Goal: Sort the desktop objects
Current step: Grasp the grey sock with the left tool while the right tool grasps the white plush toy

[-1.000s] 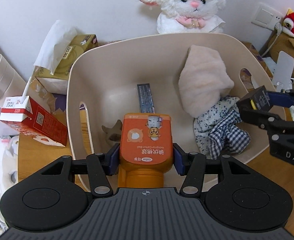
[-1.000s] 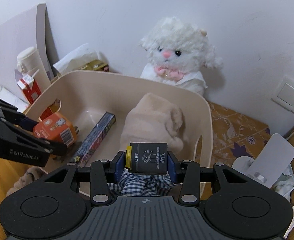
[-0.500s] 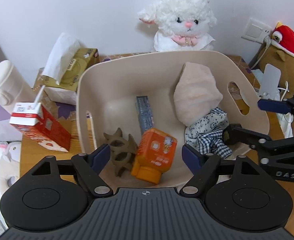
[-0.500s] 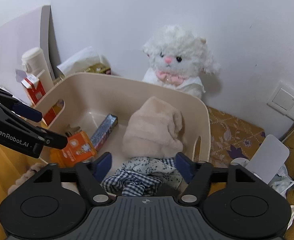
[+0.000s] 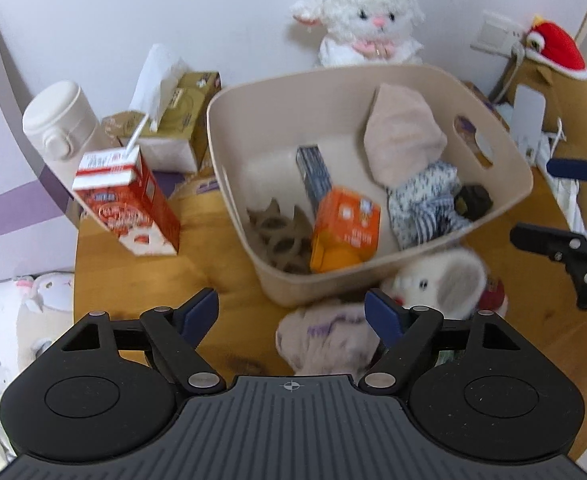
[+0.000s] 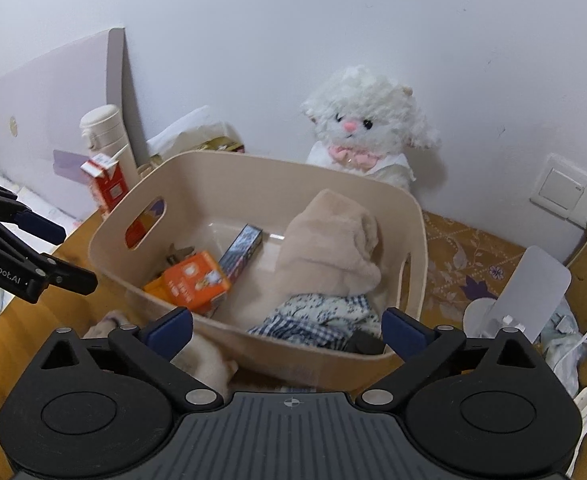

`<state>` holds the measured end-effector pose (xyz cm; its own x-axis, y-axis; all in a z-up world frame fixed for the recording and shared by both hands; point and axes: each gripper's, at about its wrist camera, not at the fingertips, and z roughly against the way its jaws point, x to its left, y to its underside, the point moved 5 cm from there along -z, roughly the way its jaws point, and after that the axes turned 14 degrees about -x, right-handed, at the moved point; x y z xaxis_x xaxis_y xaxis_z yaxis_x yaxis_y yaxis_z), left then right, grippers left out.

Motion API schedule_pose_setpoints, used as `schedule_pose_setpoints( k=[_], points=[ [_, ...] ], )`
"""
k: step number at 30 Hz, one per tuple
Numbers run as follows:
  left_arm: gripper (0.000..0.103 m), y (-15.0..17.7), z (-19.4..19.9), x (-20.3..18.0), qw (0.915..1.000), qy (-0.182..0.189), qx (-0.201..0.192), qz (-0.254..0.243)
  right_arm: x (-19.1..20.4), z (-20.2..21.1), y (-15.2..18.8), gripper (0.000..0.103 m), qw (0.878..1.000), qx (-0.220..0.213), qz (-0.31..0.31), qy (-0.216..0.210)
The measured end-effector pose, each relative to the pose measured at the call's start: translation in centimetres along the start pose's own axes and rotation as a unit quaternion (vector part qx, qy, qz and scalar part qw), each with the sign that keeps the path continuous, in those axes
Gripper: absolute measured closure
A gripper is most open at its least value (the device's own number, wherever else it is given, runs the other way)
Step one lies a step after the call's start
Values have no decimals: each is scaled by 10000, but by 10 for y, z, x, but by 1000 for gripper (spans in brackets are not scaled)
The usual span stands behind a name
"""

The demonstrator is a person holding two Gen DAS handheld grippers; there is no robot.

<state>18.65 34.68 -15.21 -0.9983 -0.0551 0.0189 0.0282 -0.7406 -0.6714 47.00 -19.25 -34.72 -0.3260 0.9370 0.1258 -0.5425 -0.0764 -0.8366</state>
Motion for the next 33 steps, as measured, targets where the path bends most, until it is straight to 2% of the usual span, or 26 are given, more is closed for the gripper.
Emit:
schedule_pose_setpoints(
  k=[6, 7, 15, 20, 24, 26, 28, 30, 33],
  points=[
    [21, 22, -6, -4, 9995, 58, 312, -91, 14, 2, 15, 0, 9993, 248, 86, -255],
    [21, 25, -8, -5, 9993, -23, 369, 78, 18, 1, 17, 0, 9989, 311, 118, -317],
    [21, 45, -30, -11, 9969, 61, 768, 129, 42, -12, 37, 0, 9949, 703, 276, -662],
    [21, 53, -42, -15, 9961, -43, 867, 156, 52, -23, 41, 0, 9933, 831, 193, -777],
    [23, 54, -48, -19, 9955, 86, 906, 250, 56, -31, 41, 0, 9925, 867, 255, -828],
    [28, 54, -51, -21, 9957, 47, 877, 290, 56, -35, 41, 5, 9921, 892, 234, -846],
    [40, 54, -54, -22, 9956, 8, 890, 277, 57, -39, 43, 16, 9910, 971, 204, -897],
    [49, 53, -55, -23, 9957, 46, 875, 291, 57, -43, 46, 22, 9903, 1035, 187, -908],
    [63, 49, -53, -24, 9962, 18, 823, 276, 56, -45, 50, 39, 9894, 1090, 61, -956]
  ],
)
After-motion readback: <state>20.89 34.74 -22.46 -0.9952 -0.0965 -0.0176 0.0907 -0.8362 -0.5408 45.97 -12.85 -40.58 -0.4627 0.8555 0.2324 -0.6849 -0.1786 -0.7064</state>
